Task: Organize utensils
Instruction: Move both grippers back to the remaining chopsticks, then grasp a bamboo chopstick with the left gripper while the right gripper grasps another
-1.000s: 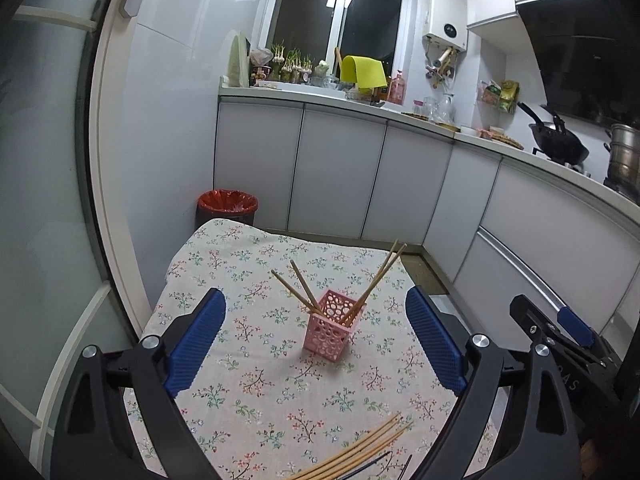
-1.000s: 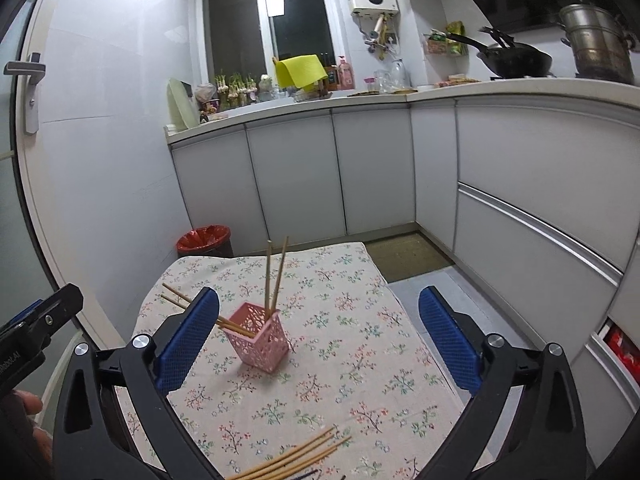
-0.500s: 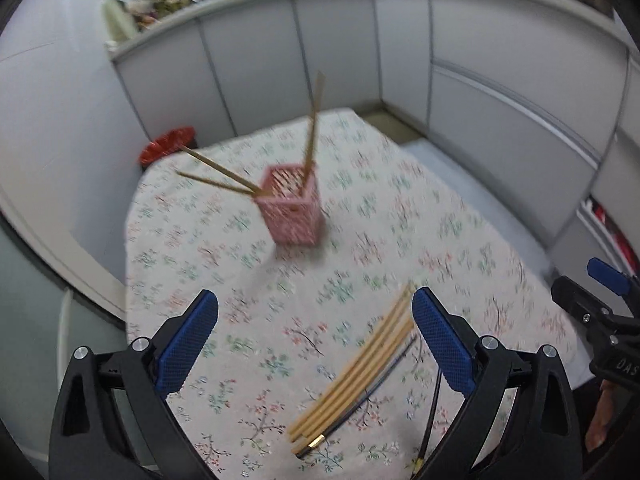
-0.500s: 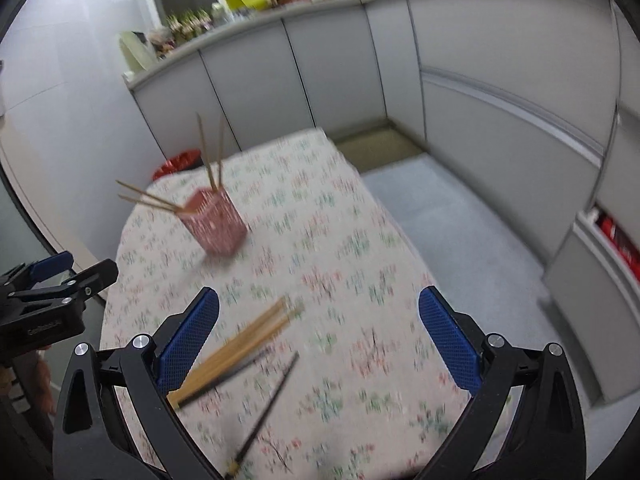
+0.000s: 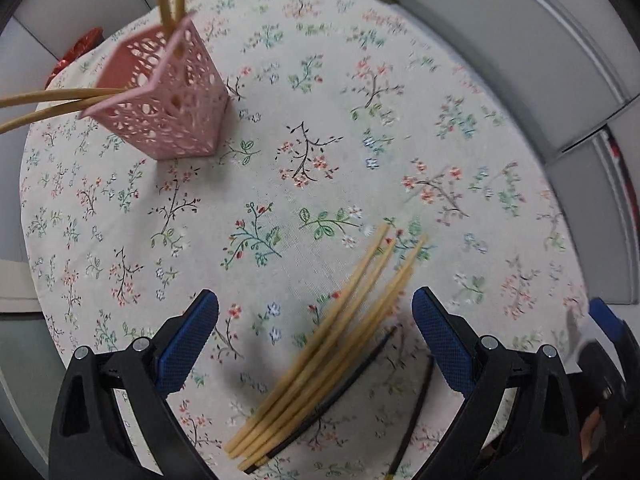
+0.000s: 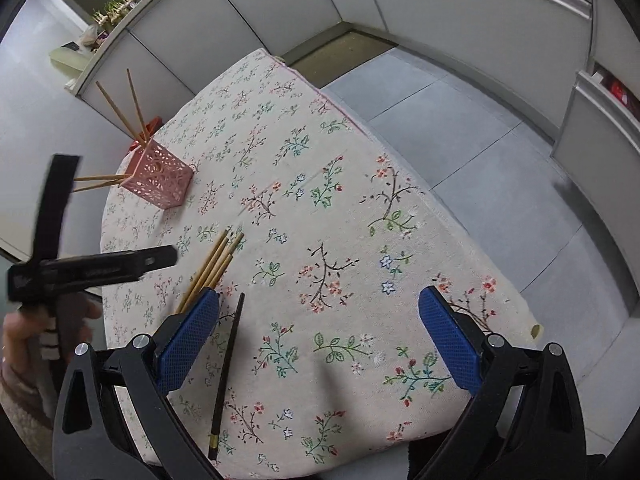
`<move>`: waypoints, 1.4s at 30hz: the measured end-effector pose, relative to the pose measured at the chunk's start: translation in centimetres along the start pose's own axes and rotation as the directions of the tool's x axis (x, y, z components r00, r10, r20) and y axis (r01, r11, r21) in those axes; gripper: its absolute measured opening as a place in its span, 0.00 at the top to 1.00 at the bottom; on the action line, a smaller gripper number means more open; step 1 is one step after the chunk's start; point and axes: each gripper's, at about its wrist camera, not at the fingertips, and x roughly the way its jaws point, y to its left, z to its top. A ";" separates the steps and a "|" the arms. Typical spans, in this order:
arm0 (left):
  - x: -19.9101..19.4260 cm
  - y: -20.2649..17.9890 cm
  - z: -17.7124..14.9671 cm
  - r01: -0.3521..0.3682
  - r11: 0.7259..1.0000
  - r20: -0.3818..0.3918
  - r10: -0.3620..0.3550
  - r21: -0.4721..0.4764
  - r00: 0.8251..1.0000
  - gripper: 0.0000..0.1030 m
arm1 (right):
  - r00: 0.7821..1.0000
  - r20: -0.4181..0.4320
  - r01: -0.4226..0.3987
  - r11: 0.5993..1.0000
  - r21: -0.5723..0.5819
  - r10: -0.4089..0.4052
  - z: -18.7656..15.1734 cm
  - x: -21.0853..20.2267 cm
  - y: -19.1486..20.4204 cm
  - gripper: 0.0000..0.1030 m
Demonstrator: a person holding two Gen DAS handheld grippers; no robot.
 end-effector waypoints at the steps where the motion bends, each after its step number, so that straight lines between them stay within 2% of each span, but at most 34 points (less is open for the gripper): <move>1: 0.6 -0.1 0.3 -0.008 1.000 -0.018 0.008 0.002 1.000 0.14 | 1.000 -0.003 -0.004 1.000 0.003 0.004 0.0 0.1 -0.1 0.07; 3: 1.4 -0.3 0.7 0.010 1.000 -0.049 -0.010 0.002 0.999 0.29 | 1.000 -0.005 -0.009 1.000 0.010 0.009 0.2 0.2 -0.2 0.07; 6: 2.2 -0.4 0.9 0.021 1.000 -0.064 -0.021 0.004 0.998 0.33 | 1.000 -0.019 -0.019 1.000 0.024 0.019 0.5 0.5 -0.3 0.07; 11: 3.1 -0.7 1.1 0.014 1.000 -0.067 -0.013 0.014 0.998 0.51 | 0.998 -0.052 -0.031 0.999 0.034 0.033 0.6 1.1 -0.3 0.07; 18: 3.7 -1.2 1.6 0.039 0.999 -0.074 -0.037 0.030 0.997 0.53 | 0.998 -0.053 -0.024 0.999 0.031 0.026 0.6 1.3 -0.2 0.07; 25: 4.2 -2.1 1.0 0.070 0.997 -0.076 -0.066 0.042 0.995 0.77 | 0.999 -0.050 -0.007 1.000 0.018 0.008 0.7 1.4 -0.1 0.07; 27: 4.2 -1.7 0.5 0.088 0.996 -0.070 -0.086 0.025 0.994 0.87 | 0.999 -0.045 0.000 1.000 0.011 0.000 0.7 1.5 0.0 0.07; 28: 4.1 -0.8 -0.1 0.101 0.995 -0.063 -0.100 0.013 0.993 0.87 | 0.999 -0.044 0.008 1.000 0.006 -0.007 0.7 1.5 0.1 0.07; 30: 4.0 1.1 -1.1 0.133 0.991 -0.038 -0.133 -0.024 0.990 0.87 | 0.999 -0.047 0.022 1.000 -0.006 -0.022 1.0 1.9 0.5 0.07; 33: 3.8 3.2 -2.9 0.103 0.993 0.011 -0.102 -0.060 0.995 0.89 | 0.998 -0.057 0.026 1.000 -0.013 -0.026 1.8 2.7 1.6 0.07; 35: 3.0 4.5 -4.4 0.134 0.987 0.069 -0.128 -0.086 0.989 0.89 | 0.996 -0.079 0.043 0.998 -0.038 -0.046 2.5 3.6 3.1 0.07; 38: 0.6 6.6 -6.9 0.179 0.973 0.179 -0.152 -0.144 0.972 0.90 | 0.991 -0.125 0.051 0.998 -0.040 -0.055 3.1 5.4 5.9 0.10; 40: -1.7 8.3 -8.7 0.206 0.964 0.265 -0.157 -0.170 0.951 0.92 | 0.984 -0.162 0.066 0.997 -0.036 -0.071 3.2 7.0 7.5 0.14; 42: -3.8 9.9 -11.1 0.210 0.962 0.336 -0.142 -0.174 0.931 0.94 | 0.977 -0.204 0.058 0.998 -0.016 -0.060 3.2 8.4 8.7 0.30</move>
